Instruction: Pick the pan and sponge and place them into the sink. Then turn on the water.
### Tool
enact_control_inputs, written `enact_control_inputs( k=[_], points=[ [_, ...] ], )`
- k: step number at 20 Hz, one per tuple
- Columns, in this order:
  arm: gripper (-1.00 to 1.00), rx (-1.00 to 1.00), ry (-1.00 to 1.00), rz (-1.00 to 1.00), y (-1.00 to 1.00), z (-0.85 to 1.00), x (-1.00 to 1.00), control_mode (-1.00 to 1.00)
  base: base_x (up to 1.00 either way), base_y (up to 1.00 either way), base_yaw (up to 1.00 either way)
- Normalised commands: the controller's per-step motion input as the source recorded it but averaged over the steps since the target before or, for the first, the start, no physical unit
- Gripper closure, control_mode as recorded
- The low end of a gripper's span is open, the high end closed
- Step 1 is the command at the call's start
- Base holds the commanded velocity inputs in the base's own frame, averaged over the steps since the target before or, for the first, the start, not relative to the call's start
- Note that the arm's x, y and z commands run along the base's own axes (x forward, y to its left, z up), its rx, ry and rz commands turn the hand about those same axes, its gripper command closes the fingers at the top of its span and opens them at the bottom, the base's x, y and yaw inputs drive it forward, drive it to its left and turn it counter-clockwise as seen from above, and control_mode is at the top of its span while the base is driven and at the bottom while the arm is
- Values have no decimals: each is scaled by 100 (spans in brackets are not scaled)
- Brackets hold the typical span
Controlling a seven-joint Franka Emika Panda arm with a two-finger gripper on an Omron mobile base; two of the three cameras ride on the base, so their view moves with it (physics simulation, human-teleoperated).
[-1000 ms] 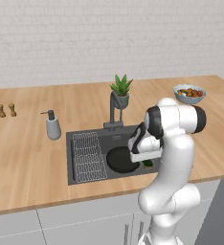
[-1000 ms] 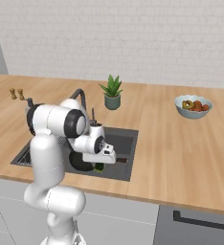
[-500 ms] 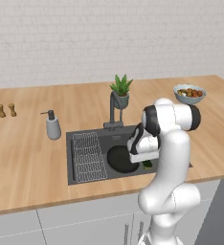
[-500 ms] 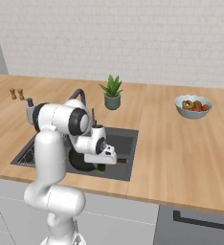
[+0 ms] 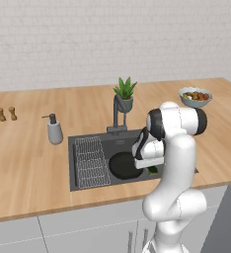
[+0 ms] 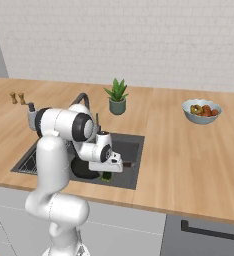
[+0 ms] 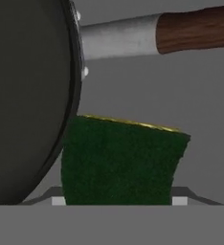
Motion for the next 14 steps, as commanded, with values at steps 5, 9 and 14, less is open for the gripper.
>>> enact_control_inputs(
  k=[5,9,14],
  points=[
    [-100,0,0,0,0,11,0,-100,0,0,0],
    [-100,0,0,0,0,66,-1,-100,0,0,0],
    [-100,0,0,0,0,98,-2,-100,0,0,0]
  ],
)
